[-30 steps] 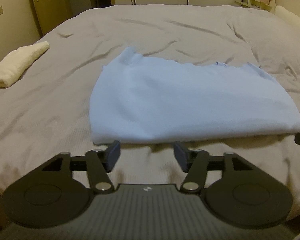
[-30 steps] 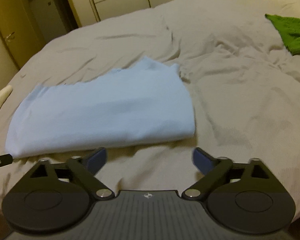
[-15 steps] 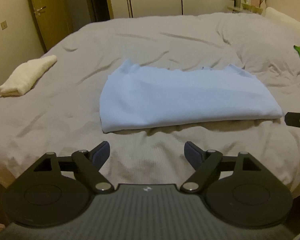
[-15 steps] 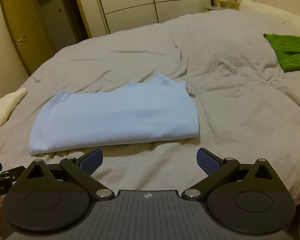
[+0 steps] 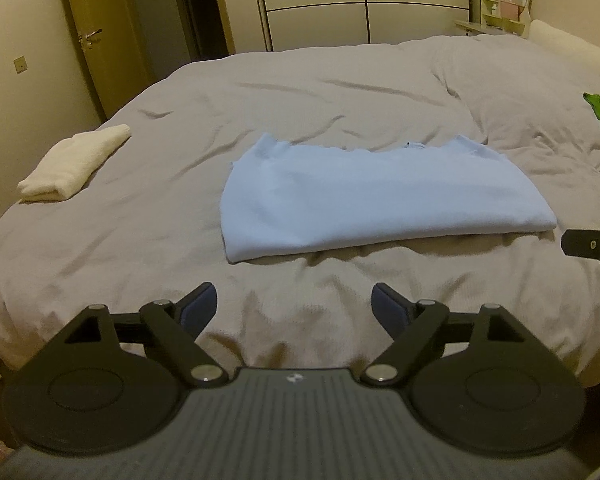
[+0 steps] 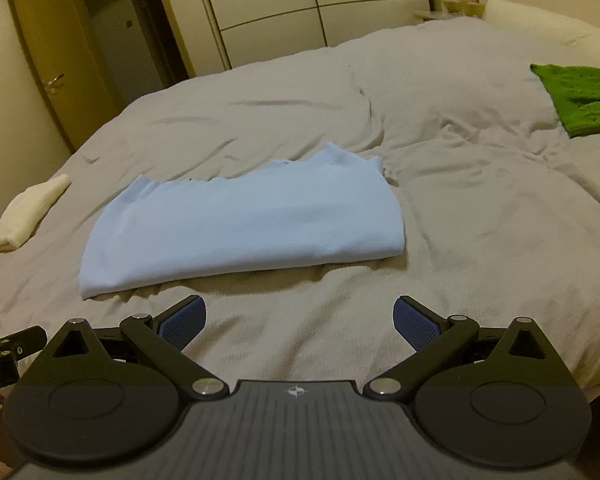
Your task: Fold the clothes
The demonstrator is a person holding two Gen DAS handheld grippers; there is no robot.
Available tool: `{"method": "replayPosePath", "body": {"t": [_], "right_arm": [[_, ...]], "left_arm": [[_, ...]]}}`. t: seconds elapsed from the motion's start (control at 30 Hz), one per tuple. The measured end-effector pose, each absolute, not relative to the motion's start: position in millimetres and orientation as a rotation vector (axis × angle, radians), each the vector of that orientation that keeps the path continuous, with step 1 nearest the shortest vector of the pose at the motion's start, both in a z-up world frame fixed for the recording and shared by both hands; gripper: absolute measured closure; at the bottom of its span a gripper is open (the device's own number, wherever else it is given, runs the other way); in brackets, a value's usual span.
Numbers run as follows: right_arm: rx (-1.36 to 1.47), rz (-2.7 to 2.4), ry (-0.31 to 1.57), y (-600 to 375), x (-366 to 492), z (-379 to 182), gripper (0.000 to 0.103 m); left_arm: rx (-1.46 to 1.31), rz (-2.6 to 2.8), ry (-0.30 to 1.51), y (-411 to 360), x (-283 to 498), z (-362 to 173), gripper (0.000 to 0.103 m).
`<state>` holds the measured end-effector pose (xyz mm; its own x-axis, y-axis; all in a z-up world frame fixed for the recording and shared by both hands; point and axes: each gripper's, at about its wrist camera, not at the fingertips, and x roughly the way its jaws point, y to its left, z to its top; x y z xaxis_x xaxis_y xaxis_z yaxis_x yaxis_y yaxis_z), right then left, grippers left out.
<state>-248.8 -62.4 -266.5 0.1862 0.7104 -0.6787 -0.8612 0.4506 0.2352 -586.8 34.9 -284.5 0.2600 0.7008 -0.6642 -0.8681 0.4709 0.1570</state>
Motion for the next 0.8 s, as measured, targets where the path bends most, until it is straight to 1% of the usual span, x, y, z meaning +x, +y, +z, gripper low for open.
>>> {"method": "replayPosePath", "body": {"t": [0.23,0.43,0.8], "right_arm": [[-0.203,1.098,0.84,-66.2,-243.6,-271.6,0.0],[-0.18,1.089,0.861,-63.9,-235.0,-279.2,0.0],[-0.086,1.099,0.922,-42.7,-191.5,-311.3,0.001]], "left_arm": [[-0.261,1.069,0.754,35.6,-584.8,-286.4,0.019],[-0.266,1.039,0.771,43.9,-578.9,-299.1,0.019],[-0.333,1.028,0.82,100.8,-572.1,-333.6,0.02]]}}
